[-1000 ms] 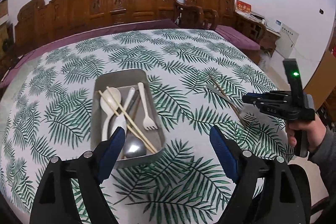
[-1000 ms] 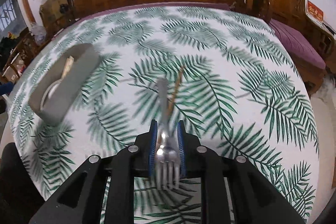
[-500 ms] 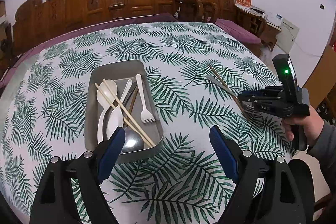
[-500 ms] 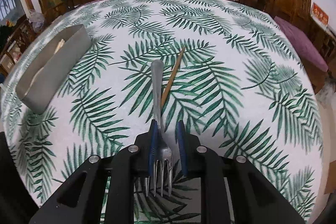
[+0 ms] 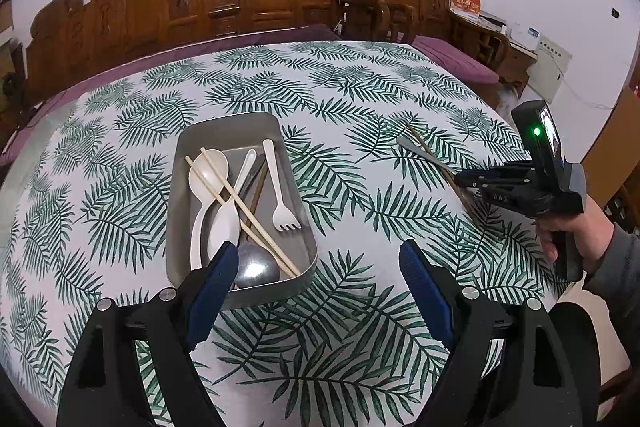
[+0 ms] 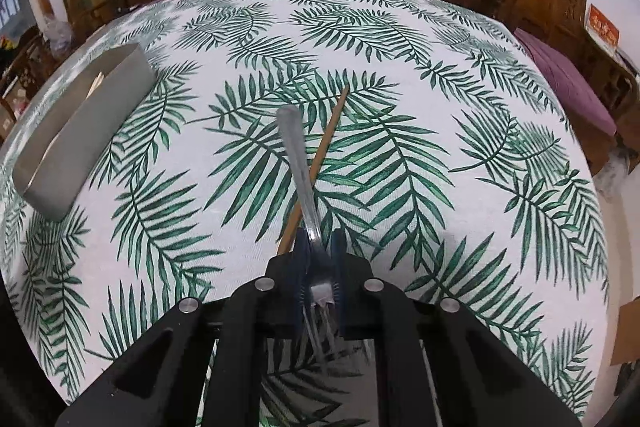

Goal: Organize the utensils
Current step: 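Grasp the metal fork on the cloth with the right gripper, then grasp the wooden chopstick with the left gripper while the right holds the fork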

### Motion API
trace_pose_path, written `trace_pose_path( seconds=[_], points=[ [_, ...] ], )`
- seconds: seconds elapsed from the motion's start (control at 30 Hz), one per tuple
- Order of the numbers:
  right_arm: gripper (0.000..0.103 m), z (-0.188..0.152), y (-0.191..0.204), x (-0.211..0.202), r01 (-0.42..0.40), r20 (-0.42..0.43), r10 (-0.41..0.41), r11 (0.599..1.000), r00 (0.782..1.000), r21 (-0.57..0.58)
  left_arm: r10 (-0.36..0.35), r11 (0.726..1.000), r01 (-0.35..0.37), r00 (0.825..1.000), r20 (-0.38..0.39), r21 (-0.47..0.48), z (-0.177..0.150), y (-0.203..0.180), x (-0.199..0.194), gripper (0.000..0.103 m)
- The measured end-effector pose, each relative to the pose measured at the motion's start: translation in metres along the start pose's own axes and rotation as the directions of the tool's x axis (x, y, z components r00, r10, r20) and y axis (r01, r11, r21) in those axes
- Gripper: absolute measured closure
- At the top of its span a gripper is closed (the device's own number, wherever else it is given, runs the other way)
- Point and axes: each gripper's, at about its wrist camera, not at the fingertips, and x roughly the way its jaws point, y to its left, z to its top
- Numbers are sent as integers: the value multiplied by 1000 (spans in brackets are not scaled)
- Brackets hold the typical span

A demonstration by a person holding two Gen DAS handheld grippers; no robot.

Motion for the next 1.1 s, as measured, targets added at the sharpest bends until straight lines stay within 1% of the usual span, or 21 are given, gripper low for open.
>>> trace_pose_path(
  seconds=[0.07, 0.2, 0.27, 0.33, 0.37, 0.47, 0.6, 0.63, 0.67, 0.73, 0.87, 0.97, 1.03, 1.1],
  points=[
    [89, 3, 1, 2, 0, 1, 0, 1000, 1000, -13, 4, 1000, -4, 1000, -1, 1, 0, 0, 0, 24],
    [86, 11, 8, 8, -1, -7, 1, 997, 1000, -75, 5, 1000, -5, 1000, -4, -1, 0, 0, 1, 24],
    [85, 15, 8, 11, -10, -13, 9, 997, 1000, -83, 8, 1000, -8, 1000, -7, 1, 0, -1, 3, 24],
    [89, 17, 9, 11, -16, -20, 14, 996, 1000, -85, 12, 1000, -12, 1000, -11, 3, 1, -3, 4, 24],
    [94, 17, 11, 11, -23, -19, 21, 994, 1000, -103, 12, 1000, -12, 1000, -12, 3, 1, -5, 4, 24],
    [95, 13, 20, 9, -20, -5, 19, 989, 1000, -150, 15, 1000, -15, 1000, -14, 10, 2, -9, 5, 24],
    [95, 5, 20, 2, -66, -2, 66, 992, 998, -104, 14, 1000, -14, 1000, -21, 22, 6, -18, 10, 24],
    [95, 2, 17, 0, -100, -4, 100, 992, 995, -74, 13, 999, -12, 1000, -22, 29, 8, -22, 12, 24],
    [95, -2, 14, -4, -115, 4, 115, 992, 993, -53, 11, 999, -11, 1000, -22, 35, 10, -25, 14, 24],
    [95, -9, 11, -11, -125, 20, 126, 992, 992, -34, 6, 999, -5, 1000, -24, 42, 14, -32, 19, 24],
    [95, -19, 1, -28, -131, 48, 132, 991, 990, -12, -8, 999, 10, 999, -31, 53, 20, -47, 33, 24],
    [95, -27, -9, -40, -101, 61, 101, 995, 993, -9, -22, 998, 24, 999, -40, 65, 23, -60, 47, 24],
    [95, -32, -15, -40, -90, 62, 90, 996, 994, -4, -33, 997, 37, 998, -51, 69, 25, -68, 57, 24],
    [95, -34, -22, -41, -98, 66, 97, 995, 993, 6, -37, 996, 42, 998, -60, 80, 26, -76, 66, 24]
  ],
)
